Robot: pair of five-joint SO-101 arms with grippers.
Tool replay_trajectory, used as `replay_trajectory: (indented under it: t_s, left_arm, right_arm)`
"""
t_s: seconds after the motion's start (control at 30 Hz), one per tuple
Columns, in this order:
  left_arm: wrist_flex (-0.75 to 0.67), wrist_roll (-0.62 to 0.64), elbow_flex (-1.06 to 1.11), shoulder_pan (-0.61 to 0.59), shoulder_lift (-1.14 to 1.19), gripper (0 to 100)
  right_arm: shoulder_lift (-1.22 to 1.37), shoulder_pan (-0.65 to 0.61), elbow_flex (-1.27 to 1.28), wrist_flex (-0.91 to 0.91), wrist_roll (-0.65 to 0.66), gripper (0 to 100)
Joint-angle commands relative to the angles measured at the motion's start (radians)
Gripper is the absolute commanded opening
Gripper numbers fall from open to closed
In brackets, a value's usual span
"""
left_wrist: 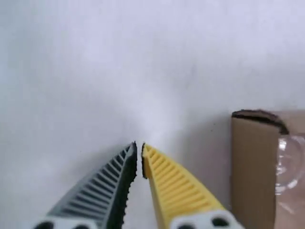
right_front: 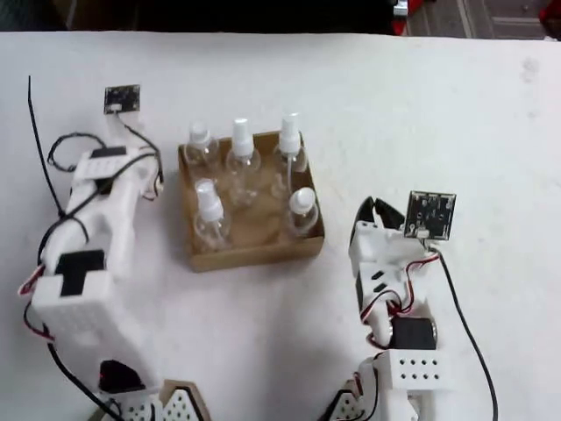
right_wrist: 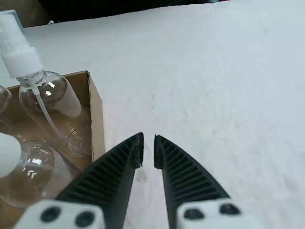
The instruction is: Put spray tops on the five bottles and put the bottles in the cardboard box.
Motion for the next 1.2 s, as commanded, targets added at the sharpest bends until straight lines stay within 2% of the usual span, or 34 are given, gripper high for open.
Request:
replay_trajectory:
  t_s: [0.0, 0.13, 0.43, 0.77, 0.9, 1.17]
  left_arm:
    - [0.140, 0.031, -0.227, 0.068, 0.074, 2]
    - [0.213, 0.071, -0.356, 0.116, 0.159, 2]
    - [0.278, 0.100, -0.546, 0.165, 0.289, 2]
    - [0.338, 0.098, -0.621, 0.111, 0.302, 2]
    - [0.528, 0.098, -0.824, 0.053, 0.302, 2]
    - [1.010, 0.095, -1.441, 0.012, 0.305, 2]
  right_arm:
    - [-0.012, 0.012, -0.006, -0.022, -0.011, 1.7]
    - [-0.007, 0.012, -0.006, -0.022, -0.006, 1.7]
    - [-0.012, 0.012, 0.009, -0.028, -0.003, 1.7]
    - [-0.012, 0.018, 0.009, -0.028, -0.002, 1.7]
    - [-0.012, 0.018, 0.009, -0.025, -0.002, 1.7]
    - [-0.004, 0.016, -0.044, 0.042, -0.002, 1.7]
